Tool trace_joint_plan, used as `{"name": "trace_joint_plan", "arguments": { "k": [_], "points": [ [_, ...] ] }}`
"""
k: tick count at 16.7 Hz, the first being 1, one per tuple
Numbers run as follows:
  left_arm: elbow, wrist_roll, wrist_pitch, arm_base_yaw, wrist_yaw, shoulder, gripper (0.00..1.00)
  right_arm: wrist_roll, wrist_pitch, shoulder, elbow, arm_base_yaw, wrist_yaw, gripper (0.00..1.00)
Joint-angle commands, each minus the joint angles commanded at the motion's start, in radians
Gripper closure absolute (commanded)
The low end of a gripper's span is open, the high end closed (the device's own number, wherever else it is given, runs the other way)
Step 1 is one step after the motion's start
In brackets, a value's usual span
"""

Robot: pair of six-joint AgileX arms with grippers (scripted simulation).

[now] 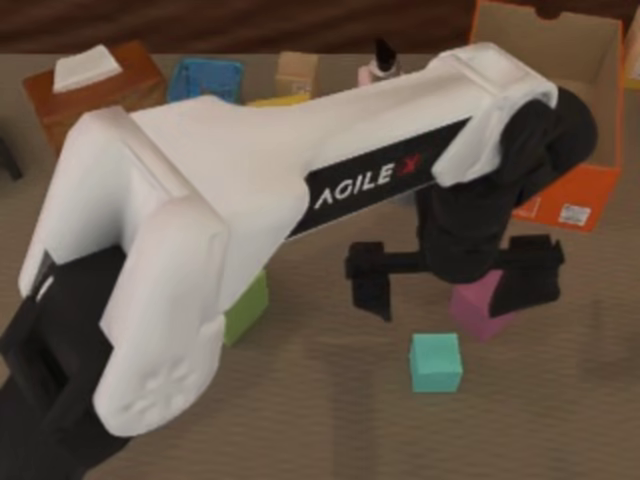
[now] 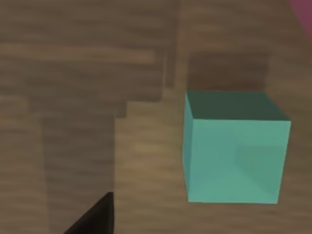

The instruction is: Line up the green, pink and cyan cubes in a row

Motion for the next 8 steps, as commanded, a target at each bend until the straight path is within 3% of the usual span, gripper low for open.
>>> {"name": "trace_joint_plan", "arguments": {
  "k": [5, 8],
  "points": [
    [-0.011, 0.002, 0.008, -0.001, 0.000, -0.006, 0.00, -0.001, -0.006, 0.008, 0.008, 0.002, 0.000, 0.00],
    [-0.097, 0.017, 0.061, 0.045, -0.005, -0.095, 0.00, -0.013, -0.057, 0.086, 0.081, 0.023, 0.000, 0.00]
  ]
}}
